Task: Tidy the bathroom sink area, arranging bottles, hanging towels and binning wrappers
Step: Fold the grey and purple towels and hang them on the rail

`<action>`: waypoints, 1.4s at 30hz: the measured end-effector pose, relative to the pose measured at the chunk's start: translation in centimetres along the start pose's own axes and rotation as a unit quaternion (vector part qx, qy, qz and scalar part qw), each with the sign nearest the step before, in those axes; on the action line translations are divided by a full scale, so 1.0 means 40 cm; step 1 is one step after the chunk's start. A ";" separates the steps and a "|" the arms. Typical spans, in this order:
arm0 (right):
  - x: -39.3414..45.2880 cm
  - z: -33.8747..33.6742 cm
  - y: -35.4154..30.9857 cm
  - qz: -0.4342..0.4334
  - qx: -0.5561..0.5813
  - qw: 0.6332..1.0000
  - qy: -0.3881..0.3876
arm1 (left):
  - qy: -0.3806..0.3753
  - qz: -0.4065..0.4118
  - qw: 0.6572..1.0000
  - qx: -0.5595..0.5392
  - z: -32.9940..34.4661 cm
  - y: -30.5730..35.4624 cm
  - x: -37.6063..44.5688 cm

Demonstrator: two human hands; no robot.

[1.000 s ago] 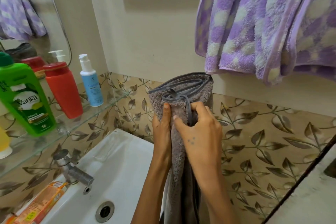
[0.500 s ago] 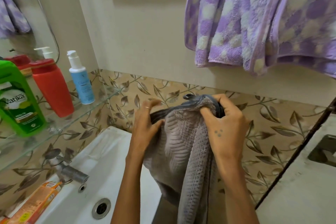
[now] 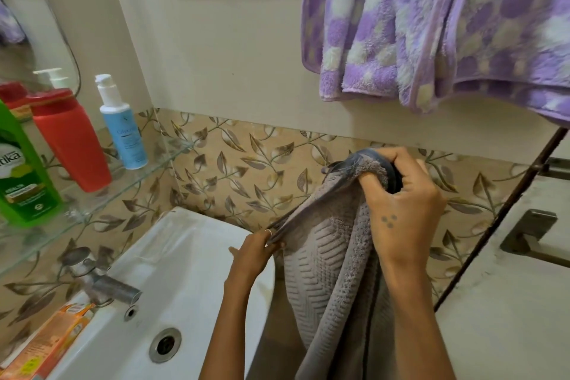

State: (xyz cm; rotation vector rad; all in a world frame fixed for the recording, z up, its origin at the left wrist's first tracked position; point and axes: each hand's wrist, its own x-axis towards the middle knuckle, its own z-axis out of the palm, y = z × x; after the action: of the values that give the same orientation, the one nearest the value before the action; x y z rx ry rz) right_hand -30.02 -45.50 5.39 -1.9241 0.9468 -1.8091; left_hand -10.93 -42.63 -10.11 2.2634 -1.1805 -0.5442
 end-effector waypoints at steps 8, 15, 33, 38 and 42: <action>-0.010 -0.021 -0.002 -0.039 -0.013 0.999 0.029 | 0.060 0.078 0.976 -0.192 0.011 0.058 -0.013; -0.025 -0.015 0.002 -0.030 -0.015 0.999 0.016 | 0.071 0.020 0.993 -0.096 0.041 0.053 -0.004; 0.020 -0.029 -0.005 0.026 -0.078 0.996 0.038 | 0.236 -0.066 0.969 -0.019 -0.057 0.026 0.011; 0.059 -0.036 -0.009 0.090 0.003 0.992 0.092 | 0.218 0.004 0.878 -0.426 -0.168 0.110 0.022; 0.098 -0.038 -0.045 -0.032 -0.046 0.983 0.172 | 0.198 0.121 0.842 -0.487 -0.269 0.192 0.028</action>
State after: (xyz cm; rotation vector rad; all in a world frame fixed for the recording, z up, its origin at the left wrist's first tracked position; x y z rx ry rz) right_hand -31.17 -46.50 9.71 -1.7420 1.1021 -2.2213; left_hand -9.03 -44.40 2.90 1.2353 -0.6995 -0.4047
